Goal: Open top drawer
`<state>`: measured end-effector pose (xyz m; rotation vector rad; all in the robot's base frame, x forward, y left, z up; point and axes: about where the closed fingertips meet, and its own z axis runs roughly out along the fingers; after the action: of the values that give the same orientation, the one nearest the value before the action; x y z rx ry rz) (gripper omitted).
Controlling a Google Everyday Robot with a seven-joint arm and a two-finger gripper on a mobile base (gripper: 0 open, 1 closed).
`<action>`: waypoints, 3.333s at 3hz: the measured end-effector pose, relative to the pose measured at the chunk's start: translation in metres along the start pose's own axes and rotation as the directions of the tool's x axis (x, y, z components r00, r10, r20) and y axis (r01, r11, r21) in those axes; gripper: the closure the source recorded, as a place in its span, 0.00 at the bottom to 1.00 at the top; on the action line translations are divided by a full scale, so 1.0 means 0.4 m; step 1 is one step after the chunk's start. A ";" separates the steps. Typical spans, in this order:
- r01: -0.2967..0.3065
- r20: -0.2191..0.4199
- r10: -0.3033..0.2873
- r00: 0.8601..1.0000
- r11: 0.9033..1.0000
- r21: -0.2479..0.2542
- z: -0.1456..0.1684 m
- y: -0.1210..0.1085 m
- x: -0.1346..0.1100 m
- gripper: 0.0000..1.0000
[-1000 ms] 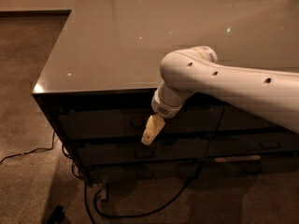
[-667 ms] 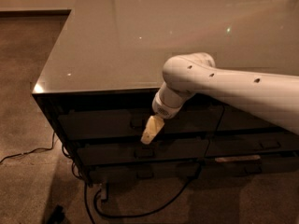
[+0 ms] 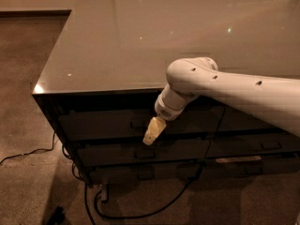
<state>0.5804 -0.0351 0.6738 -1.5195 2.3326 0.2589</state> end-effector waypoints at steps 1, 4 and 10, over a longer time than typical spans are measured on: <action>0.015 -0.016 -0.015 1.000 1.000 0.015 0.007 -0.006 -0.004 0.00; -0.071 0.004 0.070 0.998 0.996 0.051 -0.051 -0.016 0.122 0.00; 0.204 0.060 -0.214 0.975 0.967 0.151 -0.119 0.032 0.108 0.00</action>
Offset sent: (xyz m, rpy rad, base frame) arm -0.0016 -0.0359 0.0105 0.0180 -0.0502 -0.0533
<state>0.5439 -0.0822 0.7008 -1.6379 2.0646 0.0906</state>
